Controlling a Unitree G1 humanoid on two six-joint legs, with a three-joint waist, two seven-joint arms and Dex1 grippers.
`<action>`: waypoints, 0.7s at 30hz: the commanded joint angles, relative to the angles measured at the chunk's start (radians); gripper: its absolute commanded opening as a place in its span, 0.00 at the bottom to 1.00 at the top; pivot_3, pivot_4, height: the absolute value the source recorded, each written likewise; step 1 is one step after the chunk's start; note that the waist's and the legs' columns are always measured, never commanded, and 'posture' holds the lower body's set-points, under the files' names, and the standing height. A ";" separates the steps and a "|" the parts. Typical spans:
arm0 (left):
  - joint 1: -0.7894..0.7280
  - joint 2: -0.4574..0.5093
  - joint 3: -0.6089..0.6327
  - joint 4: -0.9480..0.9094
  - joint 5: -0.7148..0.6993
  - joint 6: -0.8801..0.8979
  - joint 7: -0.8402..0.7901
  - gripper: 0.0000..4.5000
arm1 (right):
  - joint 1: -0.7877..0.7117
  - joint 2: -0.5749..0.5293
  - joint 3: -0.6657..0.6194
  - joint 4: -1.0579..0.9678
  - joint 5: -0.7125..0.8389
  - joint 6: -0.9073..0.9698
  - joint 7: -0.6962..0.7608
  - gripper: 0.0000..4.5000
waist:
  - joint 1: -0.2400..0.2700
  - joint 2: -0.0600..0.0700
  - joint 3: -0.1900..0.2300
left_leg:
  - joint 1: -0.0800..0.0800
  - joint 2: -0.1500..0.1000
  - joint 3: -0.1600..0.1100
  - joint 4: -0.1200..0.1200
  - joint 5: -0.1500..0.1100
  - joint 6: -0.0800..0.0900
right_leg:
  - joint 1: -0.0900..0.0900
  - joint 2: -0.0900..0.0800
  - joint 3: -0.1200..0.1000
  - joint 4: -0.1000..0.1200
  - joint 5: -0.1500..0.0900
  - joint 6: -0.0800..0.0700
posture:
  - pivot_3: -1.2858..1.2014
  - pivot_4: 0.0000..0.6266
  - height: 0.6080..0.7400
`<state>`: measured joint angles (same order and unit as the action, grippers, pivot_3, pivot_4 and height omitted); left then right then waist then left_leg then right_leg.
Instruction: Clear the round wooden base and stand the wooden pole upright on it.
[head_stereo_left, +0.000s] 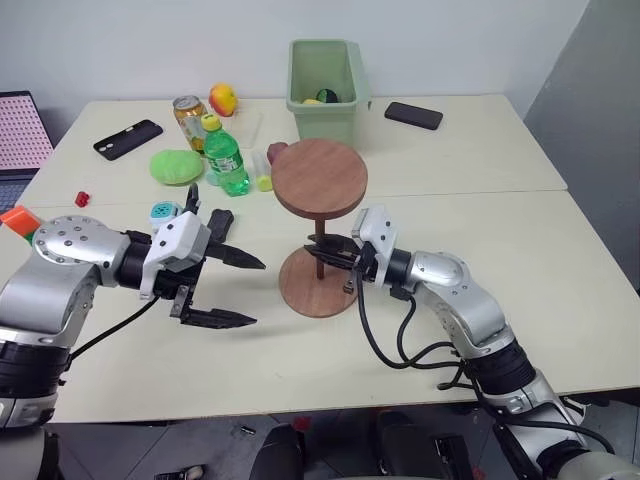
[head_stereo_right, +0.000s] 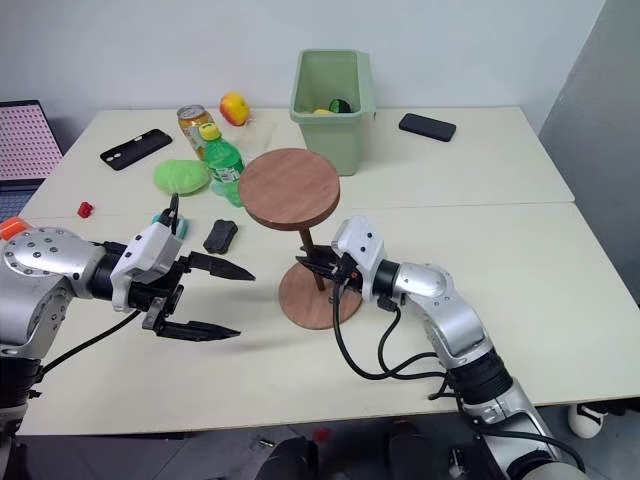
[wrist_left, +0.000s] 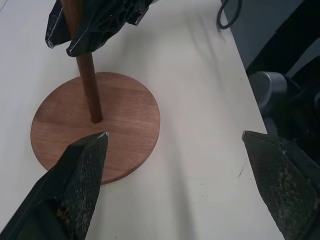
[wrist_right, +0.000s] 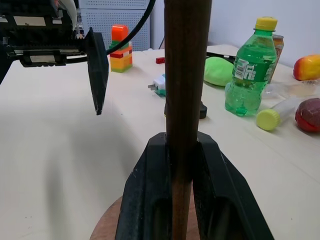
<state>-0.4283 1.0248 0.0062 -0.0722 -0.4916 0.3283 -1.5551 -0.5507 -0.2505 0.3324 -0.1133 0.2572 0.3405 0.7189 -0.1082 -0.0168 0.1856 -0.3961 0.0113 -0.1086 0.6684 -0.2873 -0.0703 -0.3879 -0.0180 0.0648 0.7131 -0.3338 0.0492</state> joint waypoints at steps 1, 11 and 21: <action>-0.008 0.013 0.027 -0.022 -0.012 0.002 -0.003 1.00 | -0.010 0.001 0.019 0.068 -0.027 0.052 0.008 0.05 | 0.000 0.000 0.000 | 0.000 0.000 0.000 0.000 0.000 0.000 | 0.000 0.000 0.000 0.000 0.000 0.000 | 0.52 0.24 1.00; -0.014 0.011 0.023 -0.020 -0.010 0.006 -0.011 1.00 | -0.076 0.050 0.023 0.200 -0.070 0.046 -0.028 0.05 | -0.001 0.000 0.000 | 0.003 0.000 0.001 0.000 0.000 0.000 | 0.001 0.000 0.001 0.001 0.000 0.000 | 0.52 0.24 1.00; -0.002 0.012 0.036 -0.019 -0.018 0.013 -0.008 1.00 | 0.015 -0.002 0.040 0.176 -0.090 0.018 0.013 0.05 | 0.004 0.000 -0.003 | 0.006 0.000 0.000 -0.001 0.000 0.000 | 0.006 0.000 0.000 0.000 0.000 0.000 | 0.52 0.24 1.00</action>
<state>-0.4257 1.0248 0.0069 -0.0718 -0.4923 0.3418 -1.5617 -0.5881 -0.2188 0.3366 0.0001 0.2239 0.3224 0.7195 -0.1045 -0.0167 0.1824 -0.3898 0.0113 -0.1084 0.6677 -0.2873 -0.0702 -0.3820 -0.0178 0.0652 0.7133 -0.3338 0.0492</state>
